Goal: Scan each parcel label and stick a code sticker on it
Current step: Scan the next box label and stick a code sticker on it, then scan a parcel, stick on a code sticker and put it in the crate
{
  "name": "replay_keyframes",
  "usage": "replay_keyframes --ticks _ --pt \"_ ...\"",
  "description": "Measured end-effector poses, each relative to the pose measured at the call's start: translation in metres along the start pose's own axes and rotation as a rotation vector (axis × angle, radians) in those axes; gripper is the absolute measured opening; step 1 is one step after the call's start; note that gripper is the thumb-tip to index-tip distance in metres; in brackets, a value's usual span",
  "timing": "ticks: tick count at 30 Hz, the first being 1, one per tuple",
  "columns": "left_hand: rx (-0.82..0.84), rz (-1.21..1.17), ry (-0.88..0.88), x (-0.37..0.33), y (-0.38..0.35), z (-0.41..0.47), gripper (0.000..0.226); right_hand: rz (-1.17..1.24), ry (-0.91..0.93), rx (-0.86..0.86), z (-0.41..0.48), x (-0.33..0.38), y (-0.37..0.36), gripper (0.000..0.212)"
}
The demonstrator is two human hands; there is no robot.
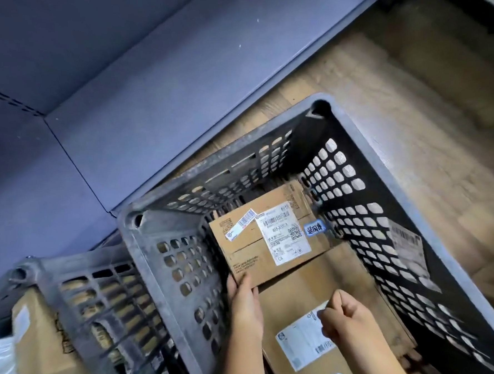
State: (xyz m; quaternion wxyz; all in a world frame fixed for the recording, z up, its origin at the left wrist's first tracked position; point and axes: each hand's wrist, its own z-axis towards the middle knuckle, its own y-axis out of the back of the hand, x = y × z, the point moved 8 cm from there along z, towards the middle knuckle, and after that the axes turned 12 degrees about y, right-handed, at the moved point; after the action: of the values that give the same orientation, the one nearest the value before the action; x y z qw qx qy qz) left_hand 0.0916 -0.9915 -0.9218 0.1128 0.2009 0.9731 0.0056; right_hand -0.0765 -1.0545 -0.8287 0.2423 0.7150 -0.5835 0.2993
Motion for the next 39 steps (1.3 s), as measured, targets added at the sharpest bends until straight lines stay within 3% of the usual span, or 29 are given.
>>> replay_keyframes --ticks 8,11,17,23,29,39 --pt "-0.127 0.27 0.036 -0.02 0.007 -0.042 0.058 0.015 0.023 0.008 -0.023 0.039 -0.012 0.048" --pt "-0.122 0.422 -0.025 -0.045 0.003 -0.093 0.048 0.02 0.038 -0.001 -0.043 0.068 -0.021 0.049" --pt "0.017 0.652 -0.145 -0.111 0.007 -0.232 0.02 0.015 0.143 0.05 -0.122 0.17 -0.06 0.041" --pt "0.141 0.793 -0.318 -0.199 0.023 -0.405 0.016 0.119 0.33 0.093 -0.225 0.324 -0.117 0.039" --pt "0.151 0.655 -0.585 -0.274 0.09 -0.575 0.016 0.118 0.528 0.325 -0.356 0.44 -0.195 0.033" --pt "0.034 0.276 -0.762 -0.317 0.292 -0.754 0.022 -0.028 0.748 0.701 -0.569 0.517 -0.323 0.028"
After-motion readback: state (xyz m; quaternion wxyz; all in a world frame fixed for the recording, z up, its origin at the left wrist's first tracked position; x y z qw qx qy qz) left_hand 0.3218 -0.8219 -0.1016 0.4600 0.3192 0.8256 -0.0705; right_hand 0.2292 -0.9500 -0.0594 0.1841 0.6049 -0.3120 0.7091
